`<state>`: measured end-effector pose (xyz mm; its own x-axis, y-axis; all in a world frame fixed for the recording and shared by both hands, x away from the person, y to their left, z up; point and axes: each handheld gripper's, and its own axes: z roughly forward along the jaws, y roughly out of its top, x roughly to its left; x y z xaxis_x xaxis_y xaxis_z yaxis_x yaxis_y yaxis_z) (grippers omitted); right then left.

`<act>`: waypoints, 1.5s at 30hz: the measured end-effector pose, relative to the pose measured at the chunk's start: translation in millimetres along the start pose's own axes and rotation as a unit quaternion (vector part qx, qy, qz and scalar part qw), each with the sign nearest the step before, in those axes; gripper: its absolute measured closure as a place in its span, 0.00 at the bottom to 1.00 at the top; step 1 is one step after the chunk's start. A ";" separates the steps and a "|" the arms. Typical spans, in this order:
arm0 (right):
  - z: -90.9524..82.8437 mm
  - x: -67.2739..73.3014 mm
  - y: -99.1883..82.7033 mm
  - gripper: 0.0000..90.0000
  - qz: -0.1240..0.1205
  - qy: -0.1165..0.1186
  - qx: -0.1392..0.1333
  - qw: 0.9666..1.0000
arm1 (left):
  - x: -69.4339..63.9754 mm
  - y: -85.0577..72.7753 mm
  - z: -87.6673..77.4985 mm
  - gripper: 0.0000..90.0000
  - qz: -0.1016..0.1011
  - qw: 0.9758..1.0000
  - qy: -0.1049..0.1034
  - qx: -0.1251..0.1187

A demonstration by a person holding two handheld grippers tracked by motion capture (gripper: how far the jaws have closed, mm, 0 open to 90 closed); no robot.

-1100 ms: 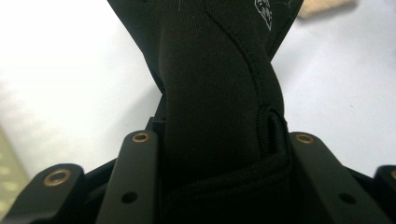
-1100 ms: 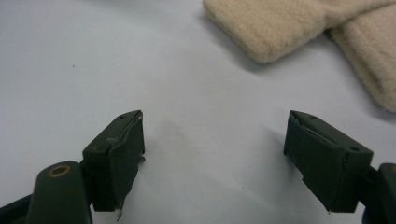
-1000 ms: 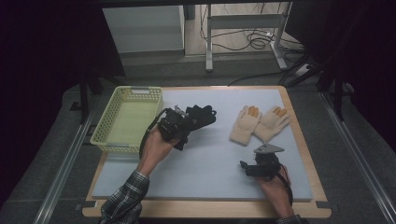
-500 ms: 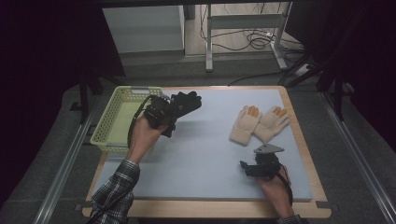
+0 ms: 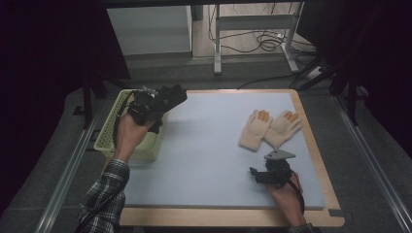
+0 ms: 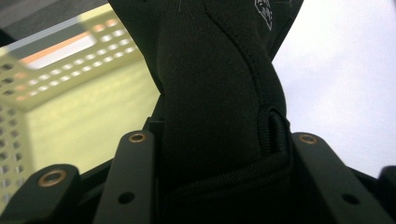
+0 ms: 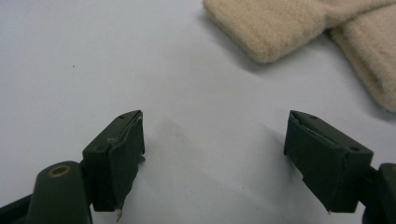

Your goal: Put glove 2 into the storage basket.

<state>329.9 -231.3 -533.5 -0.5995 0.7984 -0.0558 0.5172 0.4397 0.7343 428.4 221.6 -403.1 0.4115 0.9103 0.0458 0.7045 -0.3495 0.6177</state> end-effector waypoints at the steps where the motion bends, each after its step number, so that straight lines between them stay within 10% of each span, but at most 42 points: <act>1: 0.0 0.0 0.0 0.22 0.000 0.000 0.000 1.000 | 5.4 -1.9 -1.1 0.66 -0.003 1.000 0.003 0.000; 21: 0.1 0.0 0.0 0.22 0.000 0.000 0.000 1.000 | 87.6 -50.0 14.8 0.65 -0.087 0.995 0.047 0.028; 35: 0.0 0.0 0.0 0.22 0.000 0.000 0.000 1.000 | 100.9 -60.9 54.3 0.63 -0.079 0.990 0.057 0.103; 45: 0.1 -0.1 0.0 0.22 0.000 0.000 0.000 1.000 | 107.2 -63.1 79.1 0.56 -0.076 0.979 0.096 0.164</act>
<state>330.0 -231.4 -533.5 -0.5997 0.7983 -0.0553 0.5168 0.4391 0.7349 473.8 323.6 -499.3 0.1929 0.9713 0.1390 0.9101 -0.2301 0.3447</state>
